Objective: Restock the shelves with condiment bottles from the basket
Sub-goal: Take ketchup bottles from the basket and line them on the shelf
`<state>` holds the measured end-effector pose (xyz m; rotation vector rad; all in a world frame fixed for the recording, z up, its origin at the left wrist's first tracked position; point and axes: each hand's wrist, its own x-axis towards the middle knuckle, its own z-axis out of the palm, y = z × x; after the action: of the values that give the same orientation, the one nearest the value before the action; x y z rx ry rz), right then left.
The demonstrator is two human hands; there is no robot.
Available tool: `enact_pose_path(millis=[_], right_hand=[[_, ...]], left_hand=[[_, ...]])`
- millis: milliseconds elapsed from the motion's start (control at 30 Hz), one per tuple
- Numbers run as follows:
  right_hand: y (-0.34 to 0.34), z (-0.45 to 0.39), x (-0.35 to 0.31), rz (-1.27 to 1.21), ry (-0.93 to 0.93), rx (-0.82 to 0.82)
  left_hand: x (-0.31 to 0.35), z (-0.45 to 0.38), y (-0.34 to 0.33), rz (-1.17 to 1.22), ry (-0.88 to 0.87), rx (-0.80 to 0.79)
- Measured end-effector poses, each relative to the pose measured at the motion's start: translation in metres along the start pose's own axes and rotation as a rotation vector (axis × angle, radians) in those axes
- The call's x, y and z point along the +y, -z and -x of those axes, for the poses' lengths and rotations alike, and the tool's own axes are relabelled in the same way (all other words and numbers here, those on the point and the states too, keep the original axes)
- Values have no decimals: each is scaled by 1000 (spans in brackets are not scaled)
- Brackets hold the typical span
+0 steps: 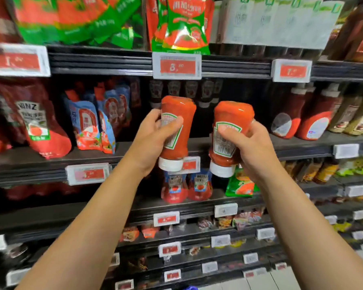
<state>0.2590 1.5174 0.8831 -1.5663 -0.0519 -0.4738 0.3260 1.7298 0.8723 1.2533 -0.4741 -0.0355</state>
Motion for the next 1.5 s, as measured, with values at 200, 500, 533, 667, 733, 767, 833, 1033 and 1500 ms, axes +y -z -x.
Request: enact_pose_path(millis=[200,500,533,667,733,767,833,1033,1500], right_hand=[[10,-69,16,86,42,19],[-5,-132,59,71,-86,32],[-7,-134,62,55,-81,32],[-6,-137,67,110,-66,-15],[1,-130,67,188,8,17],[4,-122,67,228,93,69],[4,-97,64,291,302,228],[-51,-47,60,216,335,-54],[-51,-57,70,210,52,-276]], left_hand=[[-12,-47,-8,-23,-37,170],[-40,-67,0,-129,-131,329],[-41,-68,0,-130,-134,328],[-43,-69,1,-139,-130,285],[-44,-67,1,-197,-132,290],[-46,-66,2,-230,-140,294],[-49,-64,6,-263,-147,316],[-48,-61,6,-448,-56,375],[-44,-53,8,-428,-10,240]])
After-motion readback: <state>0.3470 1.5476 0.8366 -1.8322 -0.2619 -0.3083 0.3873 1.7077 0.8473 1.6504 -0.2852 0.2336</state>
